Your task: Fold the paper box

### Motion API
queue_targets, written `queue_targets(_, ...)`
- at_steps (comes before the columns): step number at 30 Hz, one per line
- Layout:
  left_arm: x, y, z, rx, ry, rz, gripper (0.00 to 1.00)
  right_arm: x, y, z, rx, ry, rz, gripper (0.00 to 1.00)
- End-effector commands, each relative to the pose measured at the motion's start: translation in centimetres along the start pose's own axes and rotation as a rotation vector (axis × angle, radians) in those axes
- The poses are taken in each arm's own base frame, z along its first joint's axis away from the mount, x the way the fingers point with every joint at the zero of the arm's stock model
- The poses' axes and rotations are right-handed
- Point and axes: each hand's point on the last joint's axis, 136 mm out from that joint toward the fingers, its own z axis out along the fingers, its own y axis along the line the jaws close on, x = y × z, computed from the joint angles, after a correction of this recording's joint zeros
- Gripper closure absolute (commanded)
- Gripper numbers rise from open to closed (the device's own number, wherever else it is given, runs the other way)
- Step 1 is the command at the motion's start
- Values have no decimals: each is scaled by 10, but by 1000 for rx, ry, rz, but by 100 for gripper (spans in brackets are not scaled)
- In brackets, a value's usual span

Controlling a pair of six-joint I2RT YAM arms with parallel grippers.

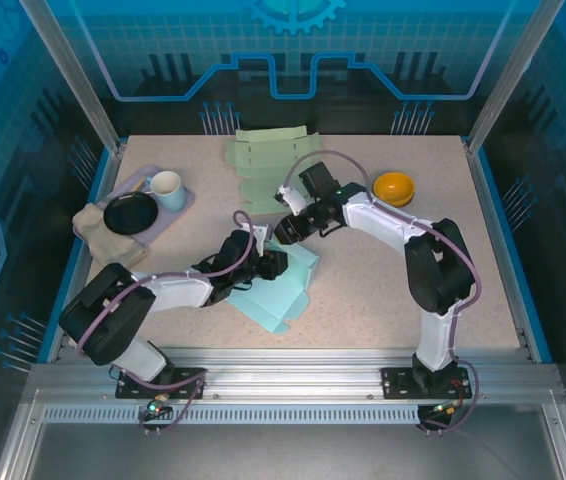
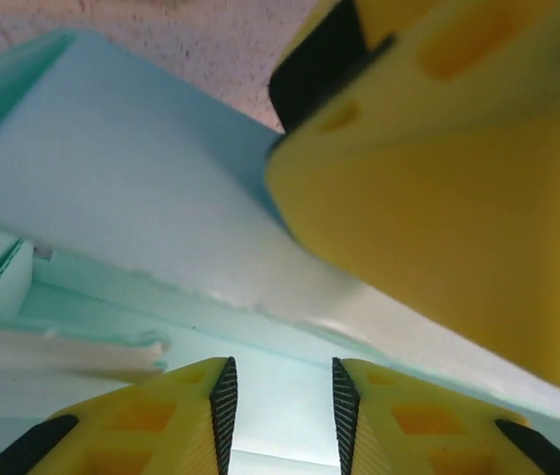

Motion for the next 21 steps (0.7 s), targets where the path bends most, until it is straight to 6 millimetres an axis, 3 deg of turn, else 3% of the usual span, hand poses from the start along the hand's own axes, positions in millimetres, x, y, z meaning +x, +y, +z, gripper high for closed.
queue_targets(1,-11,-10,-23,28,-65,-12,65,-4,-5,-11,14,25,-11,61)
queue_targets(6,15,11,-74,-78,-19,23,62,-2,-7,-17,29,41,-30,56)
queue_targets(10,27,55,-110,-285,-65,-2,55,3,-2,-15,-9,67,-78,55)
queue_targets(14,23,65,-116,-312,-138,-33,55,9,-3,-5,-40,112,-102,55)
queue_targets(21,29,81,-103,-368,-147,-70,57,22,10,9,-129,194,-216,56)
